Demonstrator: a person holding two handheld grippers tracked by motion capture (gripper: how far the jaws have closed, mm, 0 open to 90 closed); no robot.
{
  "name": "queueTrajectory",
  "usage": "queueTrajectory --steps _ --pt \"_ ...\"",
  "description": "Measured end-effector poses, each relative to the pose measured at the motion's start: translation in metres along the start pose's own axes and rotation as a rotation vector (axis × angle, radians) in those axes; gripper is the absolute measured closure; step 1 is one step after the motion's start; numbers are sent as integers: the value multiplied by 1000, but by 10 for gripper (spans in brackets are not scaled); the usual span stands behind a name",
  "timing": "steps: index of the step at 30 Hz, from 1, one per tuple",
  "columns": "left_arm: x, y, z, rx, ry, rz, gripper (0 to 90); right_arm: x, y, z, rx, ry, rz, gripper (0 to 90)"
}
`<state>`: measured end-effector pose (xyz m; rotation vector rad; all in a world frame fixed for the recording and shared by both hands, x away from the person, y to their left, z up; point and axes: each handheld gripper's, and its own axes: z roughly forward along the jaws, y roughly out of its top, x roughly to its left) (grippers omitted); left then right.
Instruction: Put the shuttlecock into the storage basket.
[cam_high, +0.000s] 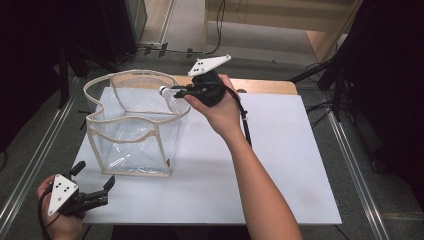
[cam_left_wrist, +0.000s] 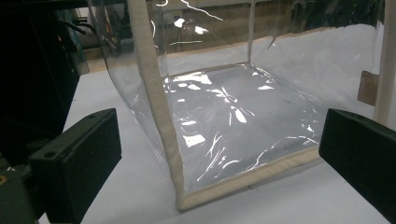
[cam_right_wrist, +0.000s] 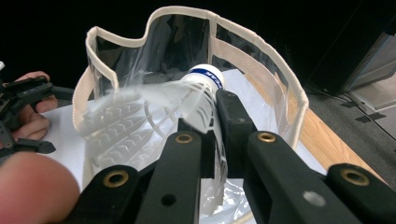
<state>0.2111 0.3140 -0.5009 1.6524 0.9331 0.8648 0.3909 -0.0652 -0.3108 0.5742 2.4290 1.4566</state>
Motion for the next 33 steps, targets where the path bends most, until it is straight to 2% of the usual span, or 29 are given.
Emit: queueTrajectory --steps 8,9,12,14,16,19,21,22,26,28,30,33 --pt "0 0 0 -2 -1 -2 0 -5 -2 13 11 5 18 823" --pt "0 0 0 -2 -1 -2 0 -5 -2 15 6 4 17 763" --pt "0 0 0 -2 -4 -5 0 -4 -3 15 -27 -19 31 447" --pt "0 0 0 -2 -5 -6 0 -3 -3 15 -23 -44 48 259" --pt "1 0 0 -2 -5 -8 0 -4 -4 11 -33 -53 73 159" --pt "1 0 0 -1 -4 -6 0 -6 -9 4 -53 -38 93 71" --pt "1 0 0 -1 -4 -7 0 -7 -13 -1 -63 -30 97 65" --pt "1 0 0 -1 -4 -7 0 -7 -14 -3 -61 -33 97 1" --pt "1 0 0 2 -5 -7 0 -5 -21 -11 -62 -64 99 0" --pt "1 0 0 5 -4 -4 0 -4 -25 -16 -68 -59 85 0" --pt "1 0 1 3 -4 -6 0 -2 -28 -19 -62 -90 78 0" --pt "0 0 1 4 -3 -7 0 0 -32 -24 -46 -109 67 0"
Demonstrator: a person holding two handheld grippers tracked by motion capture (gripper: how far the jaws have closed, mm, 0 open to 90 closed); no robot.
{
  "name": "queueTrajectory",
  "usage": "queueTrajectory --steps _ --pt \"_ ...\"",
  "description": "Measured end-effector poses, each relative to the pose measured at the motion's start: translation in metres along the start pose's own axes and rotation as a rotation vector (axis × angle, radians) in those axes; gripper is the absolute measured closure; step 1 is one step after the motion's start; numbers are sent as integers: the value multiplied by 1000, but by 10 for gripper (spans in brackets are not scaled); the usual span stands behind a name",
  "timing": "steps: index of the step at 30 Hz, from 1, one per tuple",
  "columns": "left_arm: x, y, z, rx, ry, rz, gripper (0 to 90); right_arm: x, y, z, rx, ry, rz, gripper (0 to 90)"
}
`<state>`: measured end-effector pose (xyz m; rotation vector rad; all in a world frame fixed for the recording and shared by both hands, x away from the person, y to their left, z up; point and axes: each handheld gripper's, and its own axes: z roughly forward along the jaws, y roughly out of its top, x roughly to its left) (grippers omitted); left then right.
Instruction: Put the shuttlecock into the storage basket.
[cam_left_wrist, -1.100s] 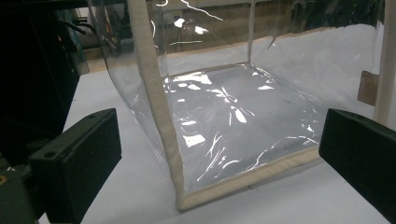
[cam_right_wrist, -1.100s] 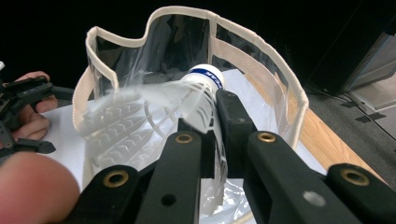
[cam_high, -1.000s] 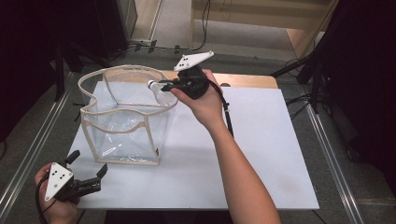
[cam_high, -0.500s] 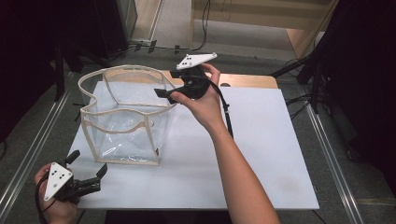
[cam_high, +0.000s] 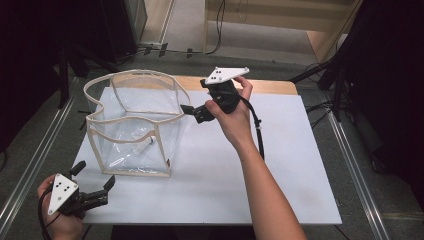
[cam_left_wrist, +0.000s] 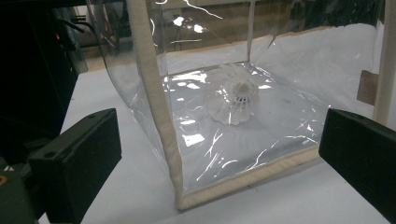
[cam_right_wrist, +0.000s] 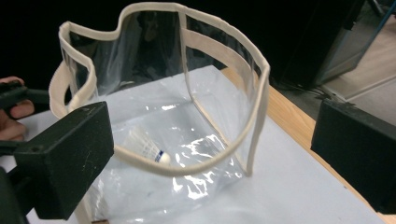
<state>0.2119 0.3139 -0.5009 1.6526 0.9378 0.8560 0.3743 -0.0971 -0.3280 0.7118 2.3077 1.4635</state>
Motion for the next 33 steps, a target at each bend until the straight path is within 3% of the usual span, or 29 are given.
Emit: queueTrajectory --steps 33 --pt "-1 0 1 3 3 16 0 -1 -56 -42 -13 -11 36 0"
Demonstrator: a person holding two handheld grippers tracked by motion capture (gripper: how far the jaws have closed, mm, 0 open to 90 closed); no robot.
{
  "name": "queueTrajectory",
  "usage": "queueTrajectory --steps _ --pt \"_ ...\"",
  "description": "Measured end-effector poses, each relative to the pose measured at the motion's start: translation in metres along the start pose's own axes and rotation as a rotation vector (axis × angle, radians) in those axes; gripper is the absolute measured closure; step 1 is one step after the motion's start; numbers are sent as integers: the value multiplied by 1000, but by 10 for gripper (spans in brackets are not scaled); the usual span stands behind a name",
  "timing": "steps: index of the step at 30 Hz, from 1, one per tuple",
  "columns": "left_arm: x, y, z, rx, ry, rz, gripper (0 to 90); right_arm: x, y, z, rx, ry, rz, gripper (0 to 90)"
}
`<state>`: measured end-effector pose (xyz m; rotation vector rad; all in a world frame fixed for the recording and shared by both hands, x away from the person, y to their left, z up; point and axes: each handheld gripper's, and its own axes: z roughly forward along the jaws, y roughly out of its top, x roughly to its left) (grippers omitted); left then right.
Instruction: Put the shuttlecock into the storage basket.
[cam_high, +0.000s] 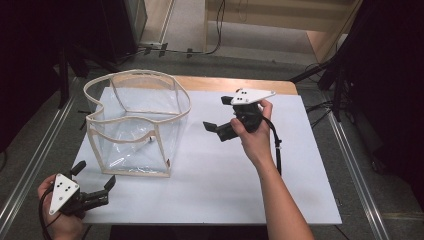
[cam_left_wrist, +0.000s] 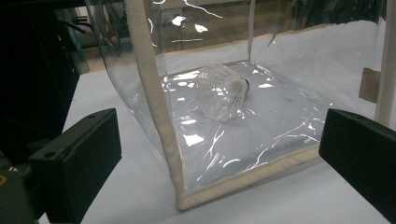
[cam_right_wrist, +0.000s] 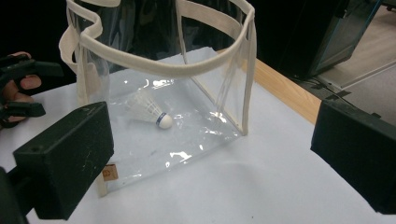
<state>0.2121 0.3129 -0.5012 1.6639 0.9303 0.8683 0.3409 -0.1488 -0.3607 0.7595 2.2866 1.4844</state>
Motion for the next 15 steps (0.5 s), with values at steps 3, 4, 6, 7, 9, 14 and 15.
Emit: queueTrajectory --steps 3,4,6,7,9,14,15 --pt "0 0 0 -1 0 -2 0 -2 -6 -4 -2 0 6 0" --pt "0 0 0 1 1 -1 0 -2 -8 -6 -1 -1 12 0" --pt "0 0 0 3 1 0 0 -3 -12 -10 -6 -4 17 0" --pt "0 0 0 3 2 0 0 -3 -14 -11 -10 -6 19 0" --pt "0 0 0 3 2 0 0 -4 -17 -14 -14 -10 21 0" --pt "0 0 0 3 2 0 0 -7 -26 -21 -18 -17 34 0" --pt "0 0 0 3 2 0 0 -8 -28 -22 -19 -18 39 0"
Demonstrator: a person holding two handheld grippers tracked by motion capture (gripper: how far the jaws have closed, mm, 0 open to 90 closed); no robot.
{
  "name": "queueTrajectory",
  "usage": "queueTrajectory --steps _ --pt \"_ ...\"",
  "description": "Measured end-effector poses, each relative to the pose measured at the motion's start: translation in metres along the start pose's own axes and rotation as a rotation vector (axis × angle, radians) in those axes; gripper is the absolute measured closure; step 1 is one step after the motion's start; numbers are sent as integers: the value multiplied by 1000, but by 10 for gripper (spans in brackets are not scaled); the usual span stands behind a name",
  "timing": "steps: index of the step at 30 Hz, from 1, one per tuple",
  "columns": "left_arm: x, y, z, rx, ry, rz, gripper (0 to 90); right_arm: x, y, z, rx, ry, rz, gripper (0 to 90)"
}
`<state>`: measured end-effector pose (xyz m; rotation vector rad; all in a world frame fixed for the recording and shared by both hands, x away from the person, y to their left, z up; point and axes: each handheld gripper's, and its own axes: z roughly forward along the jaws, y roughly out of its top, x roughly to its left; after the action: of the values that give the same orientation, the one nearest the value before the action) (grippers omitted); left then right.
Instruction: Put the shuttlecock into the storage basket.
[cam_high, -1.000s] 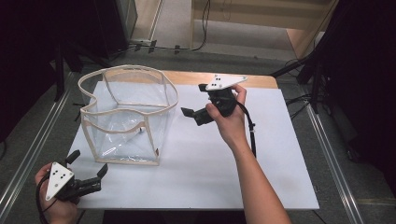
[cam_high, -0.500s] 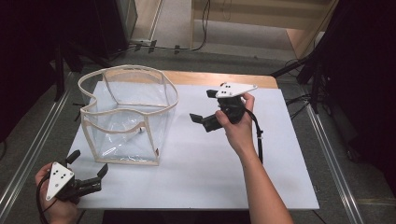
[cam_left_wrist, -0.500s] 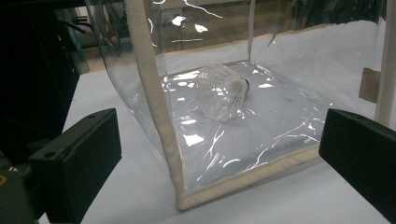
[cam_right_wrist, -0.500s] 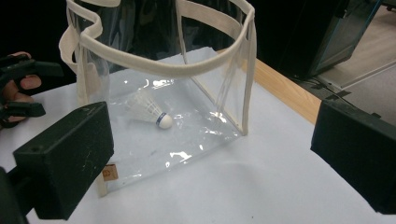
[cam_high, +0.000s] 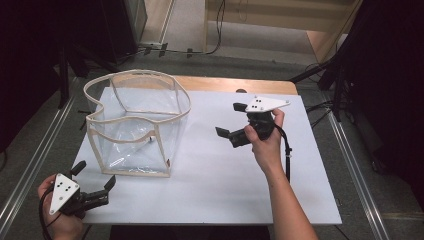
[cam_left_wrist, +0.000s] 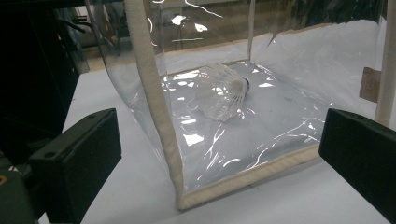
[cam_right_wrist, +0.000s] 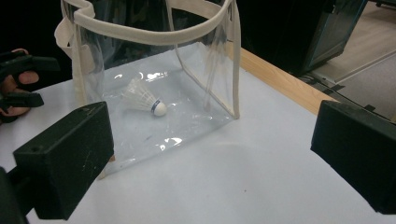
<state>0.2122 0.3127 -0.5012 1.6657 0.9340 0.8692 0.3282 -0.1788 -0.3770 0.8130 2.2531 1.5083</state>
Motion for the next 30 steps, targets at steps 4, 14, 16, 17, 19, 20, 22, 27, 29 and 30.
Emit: queueTrajectory --steps 4,14,16,17,19,20,22,27,29,30 --pt "0 0 0 1 1 2 0 -3 -7 -5 -4 -6 8 0" --pt "-1 0 0 3 1 8 0 -9 -24 -19 -19 -20 41 0" --pt "-1 0 0 2 2 10 0 -9 -28 -22 -19 -23 45 0" --pt "-1 0 0 3 2 9 0 -9 -30 -23 -21 -24 45 0" --pt "0 0 0 3 0 6 0 -10 -34 -25 -23 -24 50 0" --pt "0 0 0 3 0 6 0 -10 -35 -26 -25 -25 52 0" --pt "1 0 0 -1 -1 -9 0 -11 -39 -28 -28 -22 53 0" --pt "1 0 0 1 0 -4 0 -13 -49 -35 -32 -31 64 0" --pt "1 0 0 1 0 -5 0 -14 -52 -38 -36 -33 71 0" --pt "1 0 0 1 0 -5 0 -14 -54 -39 -38 -35 73 0"
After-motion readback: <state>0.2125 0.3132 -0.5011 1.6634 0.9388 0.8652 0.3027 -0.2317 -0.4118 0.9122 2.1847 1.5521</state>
